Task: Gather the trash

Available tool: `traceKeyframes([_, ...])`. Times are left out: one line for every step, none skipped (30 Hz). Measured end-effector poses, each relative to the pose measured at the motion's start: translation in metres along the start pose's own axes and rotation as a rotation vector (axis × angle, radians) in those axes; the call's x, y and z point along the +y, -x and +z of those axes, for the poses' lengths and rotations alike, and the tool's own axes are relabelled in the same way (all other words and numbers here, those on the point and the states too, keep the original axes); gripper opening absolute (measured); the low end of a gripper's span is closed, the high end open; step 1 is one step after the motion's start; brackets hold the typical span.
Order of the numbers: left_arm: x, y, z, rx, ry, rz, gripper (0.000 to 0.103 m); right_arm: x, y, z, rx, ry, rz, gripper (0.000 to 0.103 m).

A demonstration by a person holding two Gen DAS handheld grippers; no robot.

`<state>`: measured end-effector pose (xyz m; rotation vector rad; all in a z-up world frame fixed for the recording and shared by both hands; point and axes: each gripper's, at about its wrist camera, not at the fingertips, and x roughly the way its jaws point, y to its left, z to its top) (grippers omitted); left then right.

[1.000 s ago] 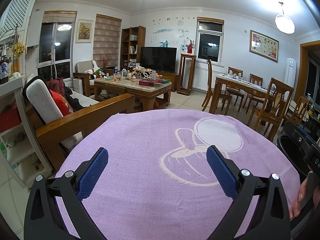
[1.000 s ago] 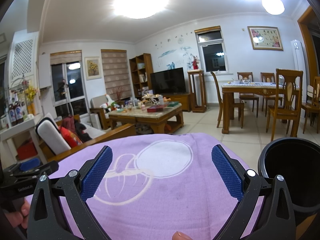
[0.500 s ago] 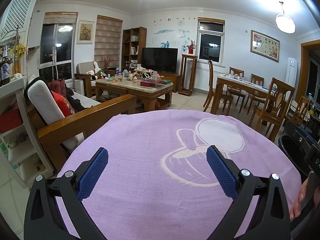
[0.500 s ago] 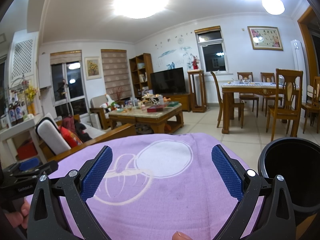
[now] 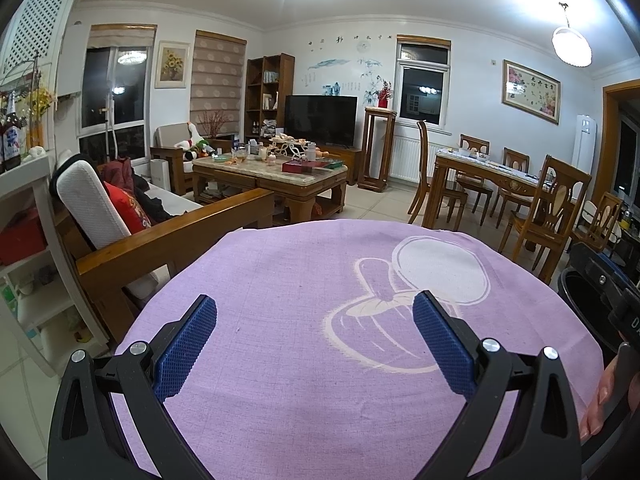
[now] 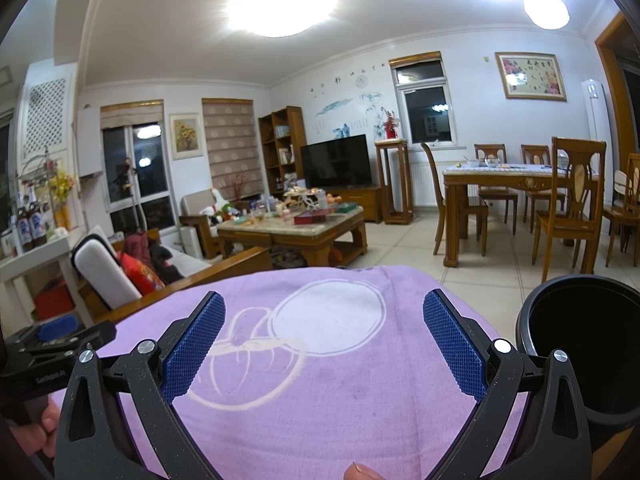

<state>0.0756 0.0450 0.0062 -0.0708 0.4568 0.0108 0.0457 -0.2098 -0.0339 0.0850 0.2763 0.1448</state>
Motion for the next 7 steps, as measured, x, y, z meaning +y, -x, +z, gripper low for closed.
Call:
traceKeyframes([-0.0035,0.0018,0.0001,0.001,0.002,0.003,0.098,-0.0009,-0.0012,-0.0017,0.0,0.0,0.0,0.098])
traceKeyframes([-0.0024,0.0017,0.001,0.003,0.004,0.004,0.098,0.0,0.0,-0.0003,0.0,0.0,0.0,0.098])
traceKeyframes([-0.0025,0.0015,0.0012,0.003,0.004,0.004,0.098,0.0002,0.0001,-0.0001,0.0,0.0,0.0,0.098])
traceKeyframes([-0.0021,0.0014,0.0014,0.003,0.004,0.004,0.098,0.0,-0.0001,-0.0005,0.0,-0.001,0.0,0.098])
traceKeyframes([-0.0023,0.0015,0.0013,0.002,0.003,0.004,0.098,0.0002,0.0,-0.0004,0.0,-0.001,0.0,0.098])
traceKeyframes([-0.0025,0.0016,0.0012,0.002,0.003,0.004,0.098,0.0002,0.0,-0.0004,0.0,-0.001,0.0,0.098])
traceKeyframes([-0.0027,0.0016,0.0011,0.002,0.003,0.004,0.098,0.0004,0.0002,-0.0002,0.0,-0.001,0.0,0.098])
